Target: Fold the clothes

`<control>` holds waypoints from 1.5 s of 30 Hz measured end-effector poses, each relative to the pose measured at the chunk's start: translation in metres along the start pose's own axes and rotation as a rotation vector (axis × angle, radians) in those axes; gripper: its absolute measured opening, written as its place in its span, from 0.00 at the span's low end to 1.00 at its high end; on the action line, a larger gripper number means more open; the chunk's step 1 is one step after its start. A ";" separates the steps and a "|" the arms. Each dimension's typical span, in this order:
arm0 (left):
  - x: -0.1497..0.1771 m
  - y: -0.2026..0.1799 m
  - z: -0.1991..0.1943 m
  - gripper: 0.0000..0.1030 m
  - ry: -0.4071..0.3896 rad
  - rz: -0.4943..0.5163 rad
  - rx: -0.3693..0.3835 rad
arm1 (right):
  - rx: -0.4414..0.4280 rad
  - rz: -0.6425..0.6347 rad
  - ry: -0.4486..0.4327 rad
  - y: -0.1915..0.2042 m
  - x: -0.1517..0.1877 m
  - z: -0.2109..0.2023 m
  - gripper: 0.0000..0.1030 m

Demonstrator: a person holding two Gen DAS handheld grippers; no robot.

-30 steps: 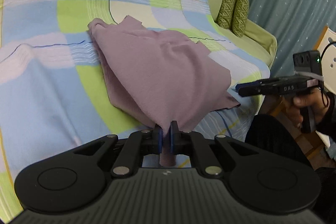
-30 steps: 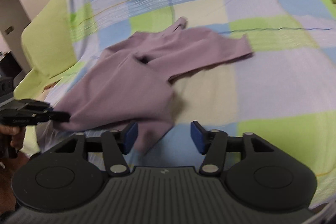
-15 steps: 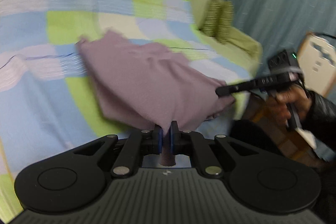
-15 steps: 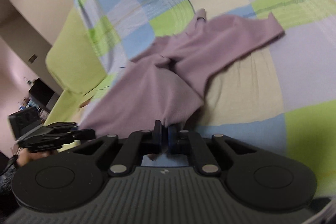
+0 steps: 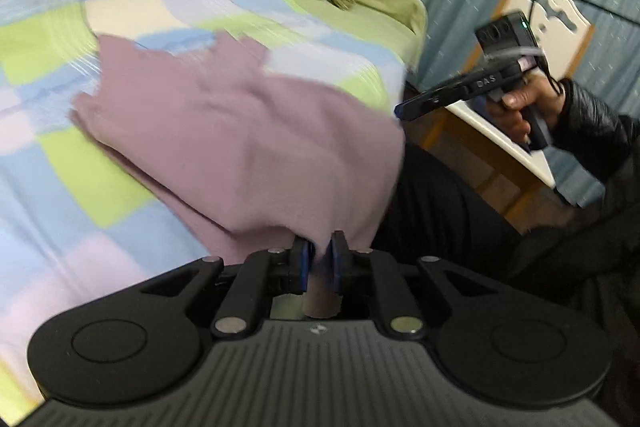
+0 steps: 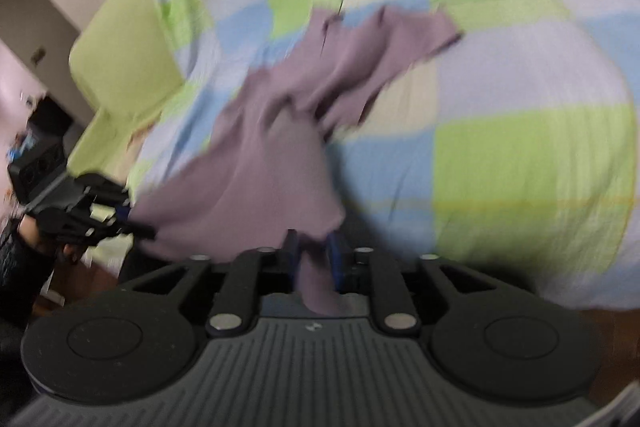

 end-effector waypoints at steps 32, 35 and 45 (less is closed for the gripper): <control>-0.168 0.251 0.189 0.39 -0.037 -0.040 0.019 | -0.106 0.024 -0.127 -0.139 -0.146 0.155 0.37; -0.164 0.242 0.183 0.01 -0.053 -0.038 0.033 | -0.099 0.047 -0.098 -0.140 -0.146 0.157 0.02; -0.163 0.193 0.071 0.01 -0.289 0.057 -0.260 | 0.256 -0.421 -0.220 -0.043 -0.197 0.111 0.01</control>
Point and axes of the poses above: each gripper's, at about its wrist camera, not at the fingertips, and z roughly the way its jaws point, y to its left, x to its underside, the point moved 1 cm from there along z, roughly the way its jaws point
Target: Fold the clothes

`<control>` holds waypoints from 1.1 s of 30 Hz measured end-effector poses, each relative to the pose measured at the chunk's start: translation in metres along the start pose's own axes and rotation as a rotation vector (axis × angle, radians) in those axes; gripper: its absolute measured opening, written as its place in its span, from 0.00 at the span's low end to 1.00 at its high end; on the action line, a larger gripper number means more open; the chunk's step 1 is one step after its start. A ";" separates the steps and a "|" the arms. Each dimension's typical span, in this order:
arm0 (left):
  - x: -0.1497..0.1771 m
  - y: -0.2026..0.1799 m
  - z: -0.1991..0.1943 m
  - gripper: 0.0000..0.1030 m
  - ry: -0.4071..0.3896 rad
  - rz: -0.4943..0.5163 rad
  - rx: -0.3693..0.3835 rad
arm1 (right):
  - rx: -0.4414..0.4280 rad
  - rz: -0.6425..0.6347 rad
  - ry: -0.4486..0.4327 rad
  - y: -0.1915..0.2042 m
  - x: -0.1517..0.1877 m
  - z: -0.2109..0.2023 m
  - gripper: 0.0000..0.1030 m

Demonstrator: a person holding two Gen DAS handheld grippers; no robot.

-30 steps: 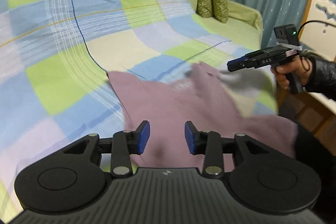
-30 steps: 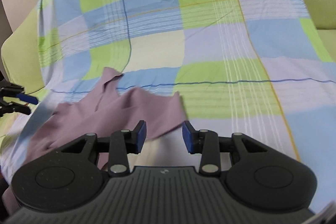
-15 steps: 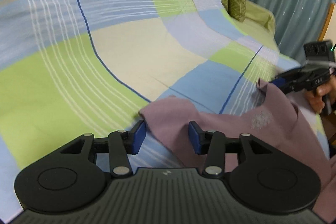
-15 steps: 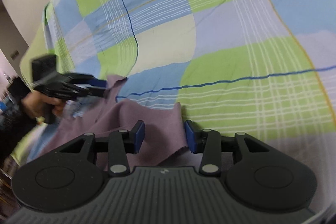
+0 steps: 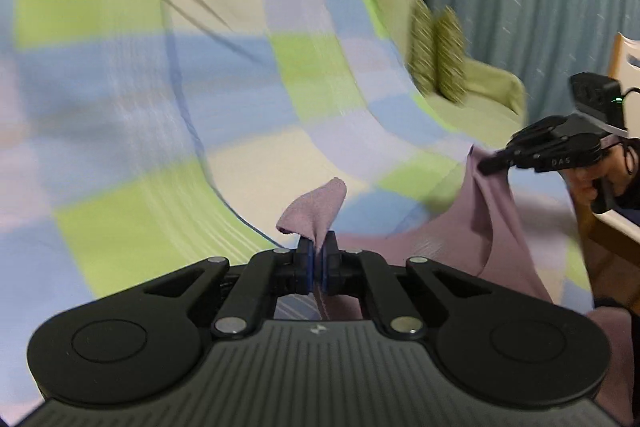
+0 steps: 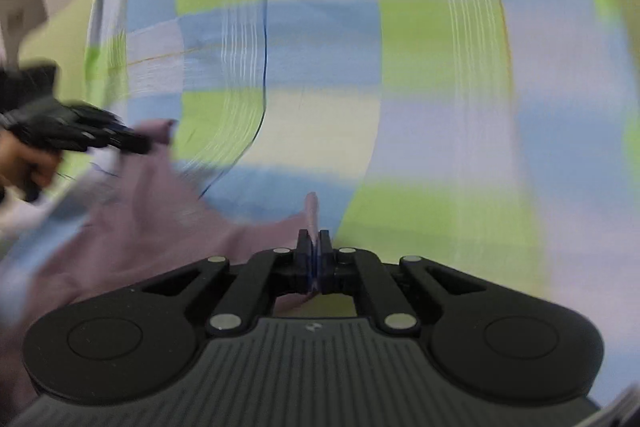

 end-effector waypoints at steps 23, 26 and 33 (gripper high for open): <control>0.049 0.032 0.011 0.45 0.161 -0.086 -0.309 | 0.097 -0.084 0.020 -0.007 -0.024 0.100 0.26; 0.067 0.005 -0.025 0.45 0.164 -0.120 -0.241 | 0.041 0.038 0.022 -0.002 0.002 0.046 0.27; 0.120 -0.083 -0.103 0.45 0.220 -0.205 -0.129 | -0.026 0.174 0.068 0.046 0.085 -0.080 0.28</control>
Point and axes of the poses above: each gripper's, at about its wrist camera, not at the fingertips, and z roughly the way its jaws point, y to its left, x to its underside, the point moved 1 cm from there along z, roughly the way its jaws point
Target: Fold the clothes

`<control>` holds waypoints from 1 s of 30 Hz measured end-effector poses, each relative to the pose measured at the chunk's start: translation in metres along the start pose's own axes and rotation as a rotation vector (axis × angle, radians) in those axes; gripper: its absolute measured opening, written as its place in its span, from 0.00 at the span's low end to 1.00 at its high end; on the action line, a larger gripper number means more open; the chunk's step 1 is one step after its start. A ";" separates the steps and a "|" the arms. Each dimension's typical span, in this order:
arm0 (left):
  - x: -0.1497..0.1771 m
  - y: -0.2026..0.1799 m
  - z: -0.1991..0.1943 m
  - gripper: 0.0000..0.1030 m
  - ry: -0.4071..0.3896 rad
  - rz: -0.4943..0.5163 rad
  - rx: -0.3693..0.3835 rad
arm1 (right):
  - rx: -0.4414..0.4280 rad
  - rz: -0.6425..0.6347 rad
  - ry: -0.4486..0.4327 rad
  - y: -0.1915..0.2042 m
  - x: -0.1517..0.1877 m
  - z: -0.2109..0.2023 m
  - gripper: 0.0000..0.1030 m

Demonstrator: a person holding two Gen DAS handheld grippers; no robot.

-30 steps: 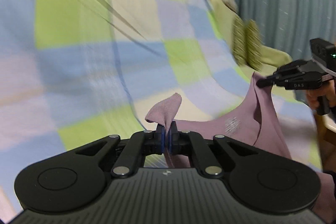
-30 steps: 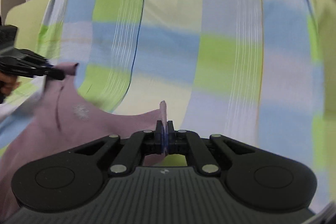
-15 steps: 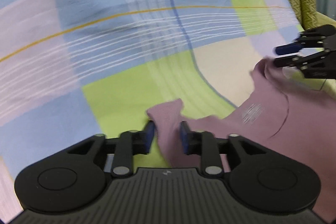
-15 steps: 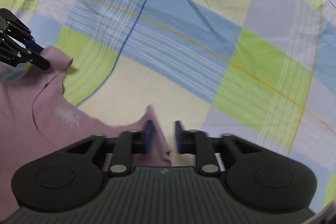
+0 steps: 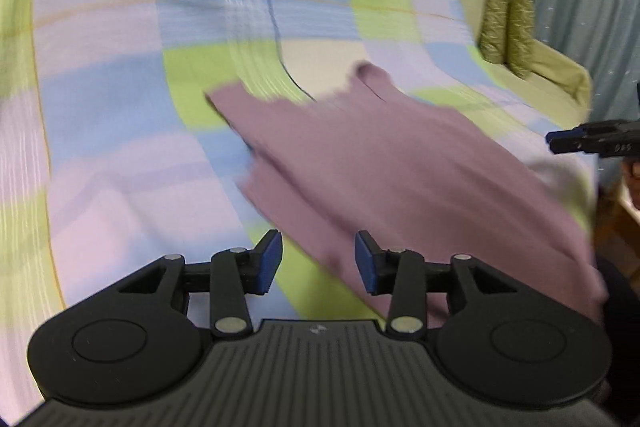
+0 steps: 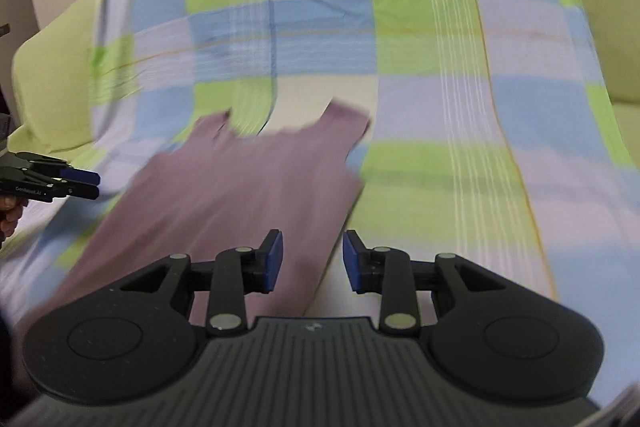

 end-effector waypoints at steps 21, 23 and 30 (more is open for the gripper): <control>0.086 -0.068 -0.003 0.13 0.058 -0.228 0.166 | -0.062 0.132 0.102 0.031 0.111 -0.069 0.33; 0.088 -0.063 -0.004 0.02 0.053 -0.246 0.183 | -0.084 0.154 0.105 0.026 0.112 -0.065 0.33; 0.080 -0.044 -0.063 0.00 -0.029 -0.224 0.115 | -0.170 0.149 0.155 0.021 0.117 -0.043 0.33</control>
Point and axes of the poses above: each gripper's, at about its wrist camera, not at the fingertips, and z roughly the way its jaws point, y to its left, x to its underside, the point moved 1 cm from there along z, roughly the way its jaws point
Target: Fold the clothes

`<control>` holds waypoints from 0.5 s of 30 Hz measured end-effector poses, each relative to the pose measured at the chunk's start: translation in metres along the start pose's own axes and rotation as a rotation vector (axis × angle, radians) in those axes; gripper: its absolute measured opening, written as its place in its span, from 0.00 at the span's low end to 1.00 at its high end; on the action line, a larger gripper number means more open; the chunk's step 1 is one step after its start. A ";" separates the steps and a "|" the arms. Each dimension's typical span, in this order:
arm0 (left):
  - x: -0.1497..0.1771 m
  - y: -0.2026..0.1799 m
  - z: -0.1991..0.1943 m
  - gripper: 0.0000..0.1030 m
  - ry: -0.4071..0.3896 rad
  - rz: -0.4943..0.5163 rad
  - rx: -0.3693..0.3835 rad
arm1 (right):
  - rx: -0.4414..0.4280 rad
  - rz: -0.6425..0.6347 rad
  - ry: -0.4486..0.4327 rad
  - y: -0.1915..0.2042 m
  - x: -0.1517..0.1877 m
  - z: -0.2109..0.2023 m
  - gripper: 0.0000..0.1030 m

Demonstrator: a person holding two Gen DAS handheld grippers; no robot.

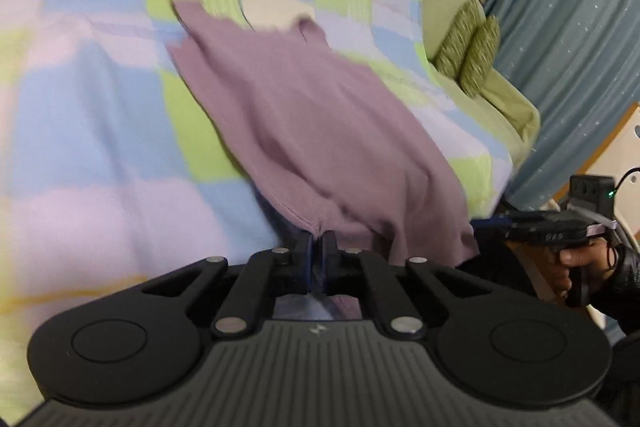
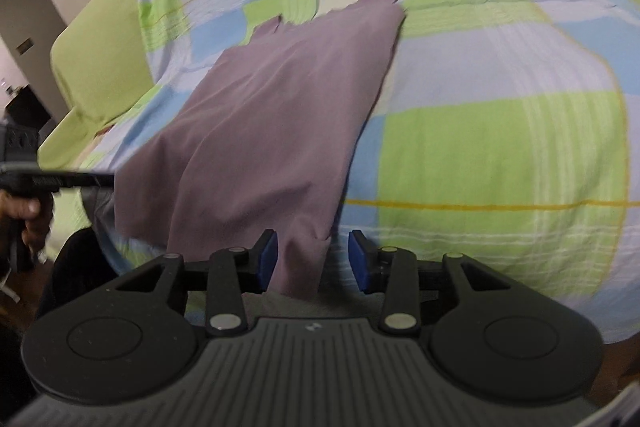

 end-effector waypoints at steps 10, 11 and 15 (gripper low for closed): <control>0.012 0.002 0.001 0.00 0.107 0.067 -0.107 | -0.074 0.094 0.056 -0.004 -0.002 0.029 0.02; 0.012 0.000 0.001 0.00 0.108 0.073 -0.102 | -0.085 0.126 0.049 -0.007 -0.003 0.024 0.01; 0.013 -0.013 0.001 0.00 0.126 0.113 -0.077 | -0.008 0.152 0.039 -0.010 -0.010 -0.026 0.00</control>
Point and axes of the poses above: each gripper's, at about its wrist camera, not at the fingertips, and z roughly the way its jaws point, y to its left, x to its underside, the point moved 1 cm from there along z, roughly the way its jaws point
